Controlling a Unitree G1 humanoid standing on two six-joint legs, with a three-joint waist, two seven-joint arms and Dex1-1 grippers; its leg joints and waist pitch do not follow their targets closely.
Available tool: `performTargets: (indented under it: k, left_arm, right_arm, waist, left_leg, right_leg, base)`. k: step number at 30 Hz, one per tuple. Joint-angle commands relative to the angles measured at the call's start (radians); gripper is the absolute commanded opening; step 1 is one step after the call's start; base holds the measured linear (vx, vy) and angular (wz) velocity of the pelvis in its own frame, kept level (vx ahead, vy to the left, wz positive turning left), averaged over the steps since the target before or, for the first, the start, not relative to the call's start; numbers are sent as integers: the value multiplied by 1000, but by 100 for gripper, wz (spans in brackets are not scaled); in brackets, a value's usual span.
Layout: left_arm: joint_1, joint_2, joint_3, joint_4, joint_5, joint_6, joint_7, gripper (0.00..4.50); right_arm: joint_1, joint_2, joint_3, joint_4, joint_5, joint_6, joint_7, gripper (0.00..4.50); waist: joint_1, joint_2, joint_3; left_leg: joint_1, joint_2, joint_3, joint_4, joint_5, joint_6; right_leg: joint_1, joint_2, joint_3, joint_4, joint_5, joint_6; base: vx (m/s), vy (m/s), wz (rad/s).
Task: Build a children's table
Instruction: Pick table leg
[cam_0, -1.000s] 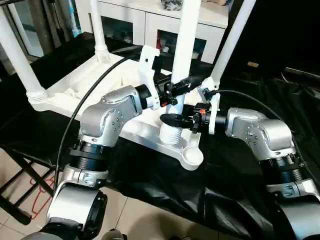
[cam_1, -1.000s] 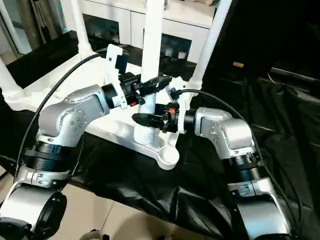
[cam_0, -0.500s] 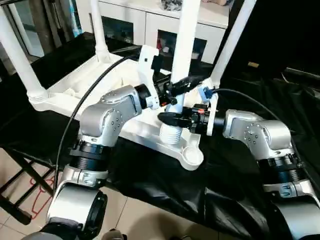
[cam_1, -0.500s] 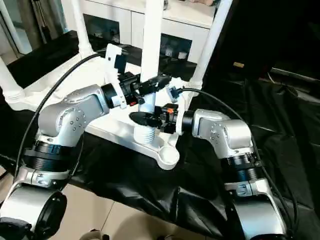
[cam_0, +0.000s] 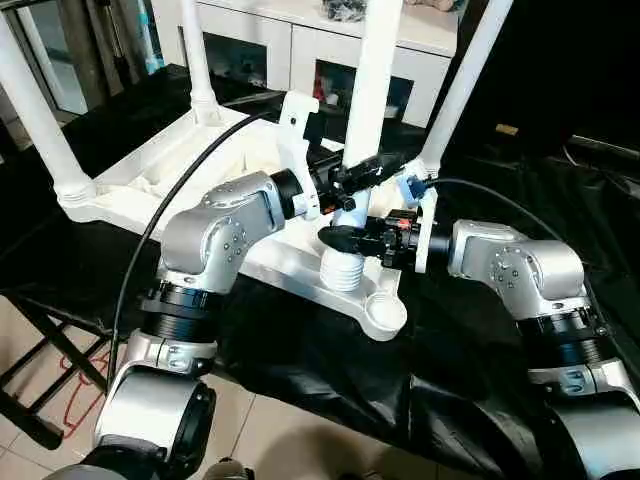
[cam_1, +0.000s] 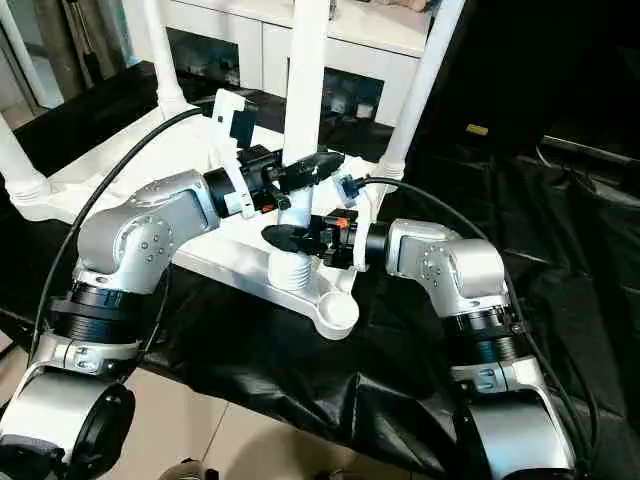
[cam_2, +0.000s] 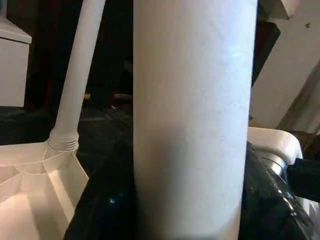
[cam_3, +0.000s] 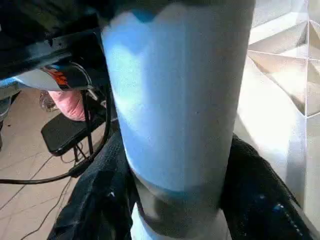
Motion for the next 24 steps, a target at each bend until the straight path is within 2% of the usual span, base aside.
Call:
performTargets:
  k: [1,2,5,24]
  left_arm:
    - [-28,-12,-12,-24,-17,-10,-27,188]
    - [-28,-12,-13,-24,-16,-10,-28,188]
    - [-27,-11,-14,-27,-16,-9,-32,188]
    - [-23,-4,-20,-26,-8,-2,-57,188]
  right_arm:
    - [16,-8,28,-3,-14,8,3,252]
    - [16,-7,30,-2,-21,-1,-2,268]
    - [15,-4,28,4,-28,-12,-12,281]
    - [0,3,-31,10,9,-21,-9,281]
  waist:
    - [3,-2,-82]
    - [3,-3,-82]
    - [2,-2,-82]
    - [3,1,-82]
  left_leg:
    - [18,38,-18,-66,-114,-7]
    - [18,38,-17,-66,-114,-6]
    - [17,38,-18,-66,-111,-7]
    - [19,39,-18,-66,-120,-8]
  right_leg:
    - [60,-81,47,-62,-264,-146]
    - [61,-81,47,-62,-264,-147]
    - [61,-82,47,-62,-262,-150]
    - [62,-82,47,-61,-250,-157]
  base:
    - [0,0,0]
    - [0,0,0]
    - [0,0,0]
    - [0,0,0]
